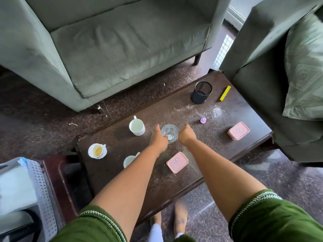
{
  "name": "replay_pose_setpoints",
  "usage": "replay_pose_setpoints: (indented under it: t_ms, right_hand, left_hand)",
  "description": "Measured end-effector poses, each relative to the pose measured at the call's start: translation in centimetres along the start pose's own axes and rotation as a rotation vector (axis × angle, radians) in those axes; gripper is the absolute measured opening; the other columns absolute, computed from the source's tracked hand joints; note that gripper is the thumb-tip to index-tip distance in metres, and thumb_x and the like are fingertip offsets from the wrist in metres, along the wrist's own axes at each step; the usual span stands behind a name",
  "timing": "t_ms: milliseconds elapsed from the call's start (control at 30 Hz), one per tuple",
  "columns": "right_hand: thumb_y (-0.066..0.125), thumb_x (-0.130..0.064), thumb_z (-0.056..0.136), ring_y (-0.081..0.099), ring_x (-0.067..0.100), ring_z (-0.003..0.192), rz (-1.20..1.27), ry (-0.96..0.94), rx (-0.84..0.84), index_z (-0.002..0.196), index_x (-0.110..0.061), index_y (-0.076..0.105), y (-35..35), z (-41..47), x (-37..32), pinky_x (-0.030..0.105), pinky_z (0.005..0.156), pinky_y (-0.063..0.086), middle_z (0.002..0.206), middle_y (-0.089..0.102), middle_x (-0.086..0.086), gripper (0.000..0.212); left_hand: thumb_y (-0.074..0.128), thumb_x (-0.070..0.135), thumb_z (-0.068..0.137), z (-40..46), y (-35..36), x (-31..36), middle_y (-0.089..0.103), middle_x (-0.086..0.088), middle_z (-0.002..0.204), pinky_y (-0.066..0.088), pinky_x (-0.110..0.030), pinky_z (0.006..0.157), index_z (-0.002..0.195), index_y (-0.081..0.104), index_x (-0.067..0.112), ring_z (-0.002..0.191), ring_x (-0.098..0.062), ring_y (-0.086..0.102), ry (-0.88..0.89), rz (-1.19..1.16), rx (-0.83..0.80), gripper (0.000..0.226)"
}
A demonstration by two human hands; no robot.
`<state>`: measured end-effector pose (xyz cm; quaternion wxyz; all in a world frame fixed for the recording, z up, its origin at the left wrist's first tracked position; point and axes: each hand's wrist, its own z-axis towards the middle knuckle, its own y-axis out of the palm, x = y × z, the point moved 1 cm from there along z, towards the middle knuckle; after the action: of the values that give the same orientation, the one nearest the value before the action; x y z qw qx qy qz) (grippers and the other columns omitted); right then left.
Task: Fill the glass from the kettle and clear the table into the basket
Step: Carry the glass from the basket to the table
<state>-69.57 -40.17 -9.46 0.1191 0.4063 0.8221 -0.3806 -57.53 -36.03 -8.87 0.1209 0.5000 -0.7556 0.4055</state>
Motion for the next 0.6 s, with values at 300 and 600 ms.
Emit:
replay_pose_setpoints:
  t_ms: [300,600]
  right_hand:
    - [0.043,-0.018,0.099,0.051,0.036,0.124,0.034,-0.207,0.032,0.148,-0.016,0.029,-4.1,-6.9,-5.3,0.044,0.102,0.044,0.150,0.035,0.015,0.051]
    - [0.050,-0.024,0.096,0.040,0.033,0.132,0.052,-0.429,0.088,0.142,-0.017,0.037,-4.0,-14.6,-10.2,0.045,0.110,0.035,0.145,0.038,0.013,0.049]
  left_hand:
    - [0.043,0.016,0.101,-6.3,-4.3,4.2,0.018,-0.013,0.160,0.026,-0.041,0.114,0.154,0.008,0.017,0.143,-0.030,0.028,0.123,0.039,0.158,0.064]
    - [0.044,0.031,0.099,-13.8,-9.7,3.8,0.020,-0.005,0.160,0.024,-0.040,0.114,0.153,0.013,0.019,0.145,-0.029,0.019,0.179,0.069,0.399,0.063]
